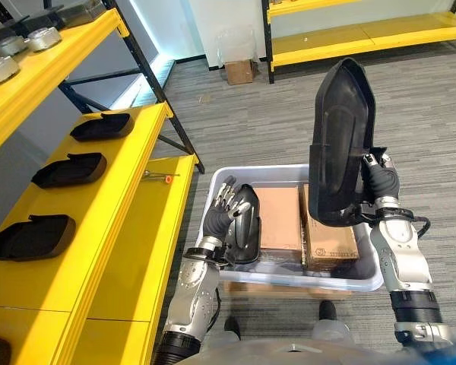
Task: Move parts from the plastic box to the shelf.
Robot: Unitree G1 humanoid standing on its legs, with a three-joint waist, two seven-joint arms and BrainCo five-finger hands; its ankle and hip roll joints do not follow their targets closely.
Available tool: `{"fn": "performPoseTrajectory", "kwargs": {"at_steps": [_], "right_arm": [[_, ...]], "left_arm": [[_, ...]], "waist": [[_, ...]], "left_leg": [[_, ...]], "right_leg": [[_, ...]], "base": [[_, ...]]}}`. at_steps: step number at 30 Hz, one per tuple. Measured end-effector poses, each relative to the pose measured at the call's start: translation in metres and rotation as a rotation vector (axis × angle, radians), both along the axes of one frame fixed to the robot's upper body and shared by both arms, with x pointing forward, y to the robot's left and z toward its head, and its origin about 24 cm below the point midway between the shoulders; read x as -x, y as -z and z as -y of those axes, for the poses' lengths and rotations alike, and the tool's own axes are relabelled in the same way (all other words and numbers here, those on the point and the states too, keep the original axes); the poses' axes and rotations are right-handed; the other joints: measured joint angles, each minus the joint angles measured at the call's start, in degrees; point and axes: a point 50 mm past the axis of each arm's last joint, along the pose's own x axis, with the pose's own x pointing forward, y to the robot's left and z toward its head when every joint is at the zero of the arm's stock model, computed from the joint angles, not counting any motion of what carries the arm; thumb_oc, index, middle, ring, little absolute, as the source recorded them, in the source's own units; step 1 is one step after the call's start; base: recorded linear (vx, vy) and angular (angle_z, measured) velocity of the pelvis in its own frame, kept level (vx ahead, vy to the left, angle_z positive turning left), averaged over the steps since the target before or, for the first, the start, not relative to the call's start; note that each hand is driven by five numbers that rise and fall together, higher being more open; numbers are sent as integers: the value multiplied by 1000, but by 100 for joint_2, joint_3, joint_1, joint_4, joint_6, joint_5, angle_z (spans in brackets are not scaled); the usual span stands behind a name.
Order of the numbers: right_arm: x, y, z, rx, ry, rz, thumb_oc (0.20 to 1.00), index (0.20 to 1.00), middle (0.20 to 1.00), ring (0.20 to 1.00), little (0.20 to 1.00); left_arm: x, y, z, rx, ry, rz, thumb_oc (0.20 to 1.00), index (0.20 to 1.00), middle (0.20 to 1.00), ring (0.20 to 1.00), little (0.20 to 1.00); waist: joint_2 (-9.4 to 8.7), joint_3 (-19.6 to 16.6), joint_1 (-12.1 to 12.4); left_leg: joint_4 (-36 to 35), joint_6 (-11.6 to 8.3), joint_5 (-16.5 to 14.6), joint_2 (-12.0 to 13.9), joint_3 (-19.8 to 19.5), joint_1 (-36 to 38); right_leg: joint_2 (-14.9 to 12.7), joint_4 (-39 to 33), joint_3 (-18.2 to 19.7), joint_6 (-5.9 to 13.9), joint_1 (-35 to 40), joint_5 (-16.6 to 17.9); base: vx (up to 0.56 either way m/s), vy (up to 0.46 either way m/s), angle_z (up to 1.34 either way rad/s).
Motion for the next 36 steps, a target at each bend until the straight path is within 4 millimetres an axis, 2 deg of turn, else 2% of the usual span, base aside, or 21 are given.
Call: {"fn": "performPoseTrajectory", "kwargs": {"at_steps": [1, 2, 4, 5, 6, 7, 8, 9, 13, 17, 22, 26, 27, 29, 30, 31, 32, 33, 34, 35, 36], "right_arm": [[10, 22, -15, -83, -27, -73, 200, 200, 200, 200, 200], [29, 50, -36, -131, -89, -186, 200, 200, 200, 200, 200], [35, 63, -48, -139, -148, -249, 200, 200, 200, 200, 200], [36, 64, -45, -141, -140, -252, 200, 200, 200, 200, 200], [33, 60, -41, -141, -128, -235, 200, 200, 200, 200, 200], [28, 44, -44, -143, -150, -160, 200, 200, 200, 200, 200], [22, 33, -49, -156, -172, -98, 200, 200, 200, 200, 200], [19, 31, -53, -177, -167, -76, 200, 200, 200, 200, 200], [21, 37, -75, -186, -229, -104, 200, 200, 200, 200, 200], [20, 36, -86, -199, -261, -107, 200, 200, 200, 200, 200], [19, 38, -85, -198, -258, -115, 200, 200, 200, 200, 200], [20, 45, -85, -207, -247, -146, 200, 200, 200, 200, 200], [16, 42, -84, -199, -247, -135, 200, 200, 200, 200, 200], [17, 42, -75, -169, -243, -138, 200, 200, 200, 200, 200], [16, 41, -70, -146, -245, -135, 200, 200, 200, 200, 200], [16, 42, -67, -136, -244, -139, 200, 200, 200, 200, 200], [13, 39, -68, -133, -248, -130, 200, 200, 200, 200, 200], [10, 36, -69, -141, -247, -118, 200, 200, 200, 200, 200], [10, 36, -69, -147, -241, -116, 200, 200, 200, 200, 200], [9, 35, -67, -143, -232, -115, 200, 200, 200, 200, 200], [6, 33, -63, -133, -222, -109, 200, 200, 200, 200, 200]], "left_arm": [[3, 4, -6, -3, -26, -21, 1000, 1000, 1000, 1000, 1000], [9, 10, -8, -1, -33, -52, 1000, 1000, 1000, 1000, 1000], [13, 17, -7, -7, -17, -82, 1000, 1000, 1000, 1000, 1000], [14, 23, -2, -6, 12, -110, 1000, 1000, 1000, 1000, 1000], [17, 28, -2, -11, 23, -131, 1000, 1000, 1000, 1000, 1000], [19, 31, -12, -49, 20, -145, 1000, 1000, 1000, 1000, 1000], [19, 32, -20, -72, 13, -143, 1000, 1000, 1000, 1000, 1000], [17, 30, -30, -85, -17, -133, 1000, 1000, 1000, 1000, 1000], [20, 31, -38, -115, -15, -138, 1000, 1000, 1000, 1000, 1000], [26, 35, -44, -117, -43, -158, 1000, 1000, 1000, 1000, 1000], [30, 37, -47, -117, -57, -171, 1000, 1000, 1000, 1000, 1000], [27, 36, -55, -127, -84, -165, 1000, 1000, 1000, 1000, 1000], [24, 36, -50, -111, -85, -161, 1000, 1000, 1000, 1000, 1000], [23, 33, -41, -90, -66, -146, 1000, 1000, 1000, 1000, 1000], [17, 30, -36, -79, -57, -129, 1000, 1000, 1000, 1000, 1000], [15, 28, -36, -93, -44, -113, 1000, 1000, 1000, 1000, 1000], [15, 28, -39, -102, -52, -116, 1000, 1000, 1000, 1000, 1000], [14, 29, -44, -119, -55, -126, 1000, 1000, 1000, 1000, 1000], [14, 29, -49, -143, -52, -129, 1000, 1000, 1000, 1000, 1000], [14, 29, -50, -151, -50, -130, 1000, 1000, 1000, 1000, 1000], [13, 29, -48, -141, -51, -130, 1000, 1000, 1000, 1000, 1000]], "waist": [[-89, -39, 120], [-252, 47, 275], [-505, 197, 447], [-569, 242, 367], [-530, 245, 267], [-534, 239, 246], [-459, 203, 243], [-475, 210, 257], [-803, 202, 474], [-890, 218, 657], [-922, 284, 853], [-1044, 491, 783], [-824, 736, 688], [-598, 832, 592], [-379, 1062, 421], [-356, 1088, 279], [-459, 1134, 271], [-567, 1188, 266], [-790, 1145, 191], [-884, 1127, 219], [-775, 1127, 276]], "left_leg": [[31, 226, -27, 66, -10, 9], [393, 515, 179, 114, -212, -227], [410, 409, 1083, -68, -66, -573], [233, 445, 1129, -154, 503, -540], [621, 123, 675, -279, 1108, -573], [784, -128, 263, -546, 1055, -319], [423, -134, 83, -637, 845, -100], [128, -328, 2, -796, 773, -12], [-12, -170, 25, -1111, 719, 35], [-2, -169, 60, -1125, 559, 114], [-77, -240, -20, -1105, 575, 335], [50, -207, -119, -1146, 453, 421], [253, -133, -245, -980, 300, 415], [191, -9, -164, -914, 141, 455], [314, 66, -64, -813, -287, 405], [211, 175, -31, -702, -394, 184], [154, 259, 193, -725, -378, 209], [118, 149, 308, -818, -543, 99], [141, 120, 323, -1054, -723, 25], [113, 21, 370, -1223, -746, 31], [96, -95, 362, -1204, -787, 13]], "right_leg": [[115, 145, 27, -69, -51, -101], [226, 358, -21, -127, -35, -322], [62, 349, -208, -208, 87, -454], [-129, 289, -664, -252, 217, -513], [-251, 244, -1106, -195, 396, -566], [-363, 279, -1284, -137, 479, -615], [-370, 421, -1195, -105, 395, -635], [-489, 671, -1022, -13, 243, -712], [-680, 515, -847, 45, 330, -627], [-647, 268, -831, 102, 609, -583], [-587, 233, -832, 123, 851, -572], [-637, 686, -774, -7, 823, -713], [-638, 1457, -671, 6, 609, -642], [-480, 2143, -221, -91, 307, -415], [-2, 3071, 718, 101, -100, -510], [567, 2922, 946, 144, -327, -1009], [785, 2735, 950, 120, -362, -1060], [1056, 2597, 1047, -45, -448, -1164], [1108, 2230, 1056, -34, -382, -944], [957, 2046, 1000, -404, -255, -1245], [1011, 1888, 1041, -560, -204, -1297]], "base": [[30, -55, -1], [39, 92, 62], [117, 287, 141], [184, 383, 207], [173, 394, 204], [139, 346, 121], [145, 383, 41], [126, 350, 4], [65, 238, 18], [46, 136, 26], [50, 184, 2], [32, 289, 13], [20, 230, 31], [3, 270, 52], [-80, 202, 156], [-125, 151, 165], [-146, 89, 140], [-127, 11, 91], [-96, -31, 93], [-60, -34, 62], [-63, -58, 24]]}}
